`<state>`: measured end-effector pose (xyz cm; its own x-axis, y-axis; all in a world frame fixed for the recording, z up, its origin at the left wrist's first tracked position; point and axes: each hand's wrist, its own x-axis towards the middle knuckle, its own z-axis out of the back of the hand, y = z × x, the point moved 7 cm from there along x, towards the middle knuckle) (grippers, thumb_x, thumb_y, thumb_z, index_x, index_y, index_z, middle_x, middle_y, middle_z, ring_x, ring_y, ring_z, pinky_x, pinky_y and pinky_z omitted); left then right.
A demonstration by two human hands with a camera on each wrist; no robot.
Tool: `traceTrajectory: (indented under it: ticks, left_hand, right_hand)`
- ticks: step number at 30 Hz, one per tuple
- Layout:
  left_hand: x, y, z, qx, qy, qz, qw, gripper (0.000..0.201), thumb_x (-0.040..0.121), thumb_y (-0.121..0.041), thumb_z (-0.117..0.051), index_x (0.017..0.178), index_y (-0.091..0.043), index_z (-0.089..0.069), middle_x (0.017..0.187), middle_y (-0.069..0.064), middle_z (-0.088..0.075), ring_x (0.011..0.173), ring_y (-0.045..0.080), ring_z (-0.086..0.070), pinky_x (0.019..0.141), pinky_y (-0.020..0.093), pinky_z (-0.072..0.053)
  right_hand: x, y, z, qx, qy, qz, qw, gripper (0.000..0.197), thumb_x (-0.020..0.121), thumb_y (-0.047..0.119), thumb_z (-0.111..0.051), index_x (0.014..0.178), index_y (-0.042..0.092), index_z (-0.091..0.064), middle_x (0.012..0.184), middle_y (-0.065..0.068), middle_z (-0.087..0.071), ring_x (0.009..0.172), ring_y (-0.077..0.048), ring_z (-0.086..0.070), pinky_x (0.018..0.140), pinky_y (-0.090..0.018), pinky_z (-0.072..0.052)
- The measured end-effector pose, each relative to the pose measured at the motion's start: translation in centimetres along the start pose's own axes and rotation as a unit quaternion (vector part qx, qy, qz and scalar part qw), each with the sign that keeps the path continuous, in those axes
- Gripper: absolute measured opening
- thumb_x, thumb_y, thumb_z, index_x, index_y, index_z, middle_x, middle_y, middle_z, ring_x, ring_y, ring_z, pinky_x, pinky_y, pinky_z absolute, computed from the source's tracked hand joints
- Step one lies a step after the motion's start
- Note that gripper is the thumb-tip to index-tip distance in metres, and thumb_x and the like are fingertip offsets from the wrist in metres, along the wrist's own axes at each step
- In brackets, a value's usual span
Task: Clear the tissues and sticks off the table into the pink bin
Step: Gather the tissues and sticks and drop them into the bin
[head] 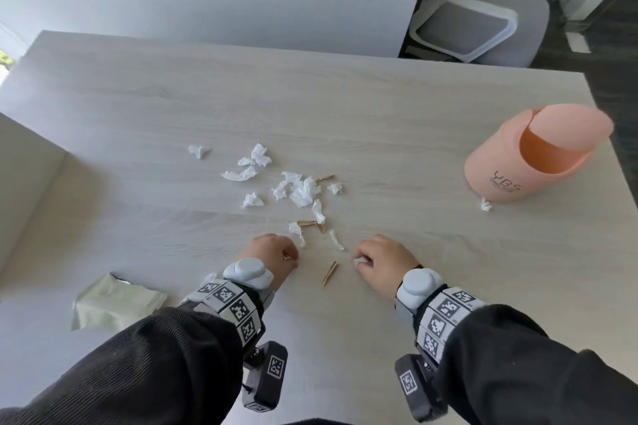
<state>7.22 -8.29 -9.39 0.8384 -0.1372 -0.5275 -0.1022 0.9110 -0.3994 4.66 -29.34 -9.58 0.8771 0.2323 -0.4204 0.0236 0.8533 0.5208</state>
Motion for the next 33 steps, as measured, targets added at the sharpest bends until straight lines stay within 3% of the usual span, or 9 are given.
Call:
traceTrajectory:
  ticks: [3,7,11,15,19,22,27,30,33]
  left_hand:
    - [0.2,0.0,0.9,-0.042,-0.033,-0.014,0.998,0.018,0.084,-0.023,-0.069,0.099,-0.029,-0.061,0.089,-0.01,-0.063,0.082,0.015,-0.062,0.072,0.028,-0.053]
    - [1.2,-0.6,1.0,-0.044,-0.036,-0.038,0.998,0.044,0.084,-0.023,-0.071,0.124,-0.033,-0.053,0.089,-0.009,-0.062,0.079,0.012,-0.061,0.063,0.022,-0.043]
    - [2.4,-1.9,0.6,0.017,-0.029,-0.048,0.998,0.006,0.085,-0.031,-0.069,0.089,-0.033,-0.065,0.09,-0.008,-0.061,0.085,0.016,-0.06,0.068,0.025,-0.045]
    - [3.1,-3.0,0.0,0.007,-0.037,-0.049,0.998,0.008,0.083,-0.03,-0.072,0.078,-0.032,-0.066,0.085,-0.009,-0.058,0.081,0.014,-0.058,0.059,0.017,-0.036]
    - [3.2,-2.9,-0.2,-0.011,-0.036,-0.048,0.998,0.003,0.082,-0.03,-0.073,0.084,-0.028,-0.074,0.088,-0.01,-0.058,0.078,0.011,-0.057,0.059,0.015,-0.035]
    - [3.1,-2.6,0.0,-0.039,-0.048,-0.045,0.997,0.004,0.082,-0.027,-0.072,0.082,-0.03,-0.075,0.09,-0.01,-0.06,0.076,0.006,-0.058,0.06,0.016,-0.039]
    - [3.1,-2.2,0.8,-0.083,-0.061,-0.038,0.994,0.019,0.081,-0.022,-0.072,0.071,-0.037,-0.067,0.091,-0.012,-0.059,0.077,0.01,-0.063,0.065,0.033,-0.058]
    - [3.3,-2.5,1.5,-0.086,-0.07,-0.047,0.993,0.018,0.082,-0.021,-0.071,0.073,-0.036,-0.067,0.097,-0.011,-0.056,0.073,0.008,-0.062,0.065,0.025,-0.053]
    - [3.6,-3.8,2.1,-0.054,-0.062,-0.071,0.994,0.01,0.083,-0.025,-0.07,0.09,-0.032,-0.07,0.107,-0.008,-0.053,0.073,0.009,-0.059,0.065,0.02,-0.045]
  right_hand:
    - [-0.5,-3.1,3.4,0.111,-0.11,-0.094,0.983,0.029,0.087,0.021,-0.064,0.115,0.026,-0.064,0.095,0.008,-0.064,0.085,-0.016,-0.062,0.075,-0.023,-0.043]
    - [-2.5,-9.2,7.6,0.222,-0.26,-0.228,0.911,0.044,0.085,0.022,-0.066,0.126,0.032,-0.053,0.082,0.003,-0.068,0.071,-0.01,-0.062,0.064,-0.026,-0.042]
    - [-4.3,-15.5,9.8,0.251,-0.302,-0.335,0.856,0.051,0.081,0.024,-0.056,0.131,0.03,-0.05,0.086,-0.001,-0.073,0.072,-0.021,-0.066,0.068,-0.03,-0.047]
    - [-4.4,-18.0,11.3,0.184,-0.256,-0.35,0.882,0.037,0.077,0.02,-0.049,0.111,0.027,-0.062,0.096,-0.003,-0.073,0.07,-0.025,-0.063,0.061,-0.026,-0.043]
    - [-3.5,-18.5,11.2,0.113,-0.214,-0.358,0.902,0.021,0.079,0.017,-0.049,0.092,0.015,-0.066,0.099,-0.01,-0.073,0.09,-0.038,-0.064,0.079,-0.037,-0.05]
    - [-3.0,-18.1,10.7,0.092,-0.217,-0.345,0.909,0.028,0.087,0.016,-0.052,0.108,0.017,-0.071,0.131,-0.003,-0.065,0.104,-0.037,-0.062,0.086,-0.034,-0.049]
    - [-1.8,-16.1,9.9,0.068,-0.214,-0.284,0.932,0.015,0.087,0.018,-0.055,0.091,0.015,-0.069,0.105,-0.012,-0.069,0.083,-0.033,-0.056,0.07,-0.028,-0.037]
    - [-0.1,-12.9,8.6,0.049,-0.163,-0.203,0.964,0.01,0.086,0.016,-0.057,0.081,0.017,-0.066,0.097,-0.008,-0.063,0.086,-0.029,-0.056,0.07,-0.029,-0.037]
    - [1.2,-8.6,6.3,0.023,-0.094,-0.098,0.99,0.01,0.086,0.015,-0.062,0.087,0.012,-0.071,0.101,-0.006,-0.056,0.091,-0.027,-0.057,0.078,-0.029,-0.041]
